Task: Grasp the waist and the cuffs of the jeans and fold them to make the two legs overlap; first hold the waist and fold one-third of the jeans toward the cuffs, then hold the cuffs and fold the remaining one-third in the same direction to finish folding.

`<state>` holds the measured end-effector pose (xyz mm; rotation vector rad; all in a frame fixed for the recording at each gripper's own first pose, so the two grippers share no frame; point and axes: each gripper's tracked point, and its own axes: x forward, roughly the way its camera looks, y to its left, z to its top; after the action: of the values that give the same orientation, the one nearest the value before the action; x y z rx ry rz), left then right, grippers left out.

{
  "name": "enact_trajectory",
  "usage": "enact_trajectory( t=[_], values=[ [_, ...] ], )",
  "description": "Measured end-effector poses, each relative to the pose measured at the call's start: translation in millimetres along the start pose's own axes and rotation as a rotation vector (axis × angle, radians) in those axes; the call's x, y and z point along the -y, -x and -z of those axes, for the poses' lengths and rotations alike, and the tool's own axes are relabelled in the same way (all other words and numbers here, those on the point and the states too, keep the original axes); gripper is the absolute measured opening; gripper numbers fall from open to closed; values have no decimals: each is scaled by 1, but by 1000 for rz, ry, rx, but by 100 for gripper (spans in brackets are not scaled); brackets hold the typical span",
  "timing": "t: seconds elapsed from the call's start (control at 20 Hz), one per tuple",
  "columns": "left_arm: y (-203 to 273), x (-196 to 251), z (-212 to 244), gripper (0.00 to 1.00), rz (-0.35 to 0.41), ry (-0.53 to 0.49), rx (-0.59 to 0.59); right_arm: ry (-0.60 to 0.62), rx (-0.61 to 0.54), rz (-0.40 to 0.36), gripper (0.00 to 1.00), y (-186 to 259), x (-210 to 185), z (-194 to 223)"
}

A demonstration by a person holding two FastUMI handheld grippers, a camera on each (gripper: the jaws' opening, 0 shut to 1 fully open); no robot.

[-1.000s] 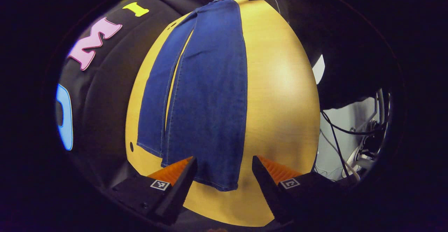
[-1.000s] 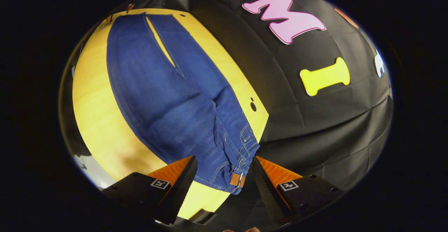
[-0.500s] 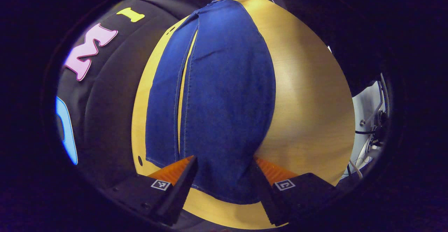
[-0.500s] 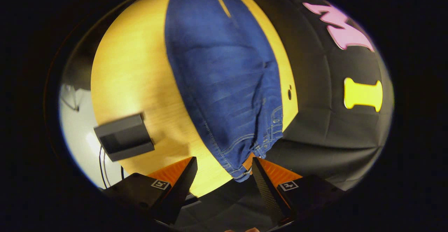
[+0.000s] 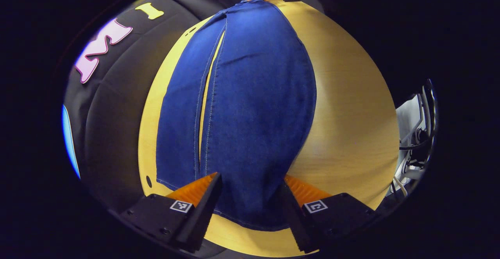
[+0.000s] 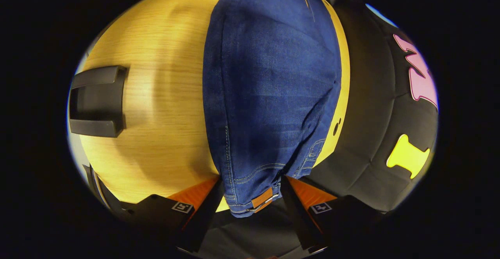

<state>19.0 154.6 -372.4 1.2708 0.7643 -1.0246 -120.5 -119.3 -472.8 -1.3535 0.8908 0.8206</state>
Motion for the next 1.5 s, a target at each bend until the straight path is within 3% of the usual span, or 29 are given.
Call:
enact_trajectory(
  t=[0.1,0.15,0.2,0.25,0.3,0.35,0.4,0.5,0.55,0.95,1.05,1.25,1.5],
  values=[
    [-3,2,-3,77,44,15,-12,11,-6,-12,71,-1,-6,-2],
    [-4,6,-1,68,75,28,-19,4,-5,-21,52,-4,-10,-3],
    [-5,10,0,55,102,50,-27,-29,-21,-34,45,-4,-15,-1],
    [-3,15,0,42,131,75,-27,-83,-27,-48,27,-3,-18,-3],
    [-3,20,0,29,157,97,-33,-134,-42,-49,25,-5,-16,-3],
    [-4,18,-1,19,155,108,-37,-186,-56,-55,11,-5,-16,-1],
    [-3,17,-4,9,155,104,-44,-236,-64,-63,11,-5,-15,0],
    [-3,18,-2,6,167,100,-68,-286,-71,-62,11,-6,-10,0],
    [-3,17,-1,6,171,117,-80,-314,-80,-66,5,-4,-9,1],
    [14,-22,-16,6,86,252,-40,-509,-69,45,5,21,32,6],
    [19,-37,-19,6,72,336,-27,-581,-52,106,5,31,61,6],
    [29,-78,-26,6,80,620,5,-682,-25,214,5,35,133,12],
    [54,-152,-58,6,40,807,16,-820,-9,281,5,9,222,14]
  ],
)
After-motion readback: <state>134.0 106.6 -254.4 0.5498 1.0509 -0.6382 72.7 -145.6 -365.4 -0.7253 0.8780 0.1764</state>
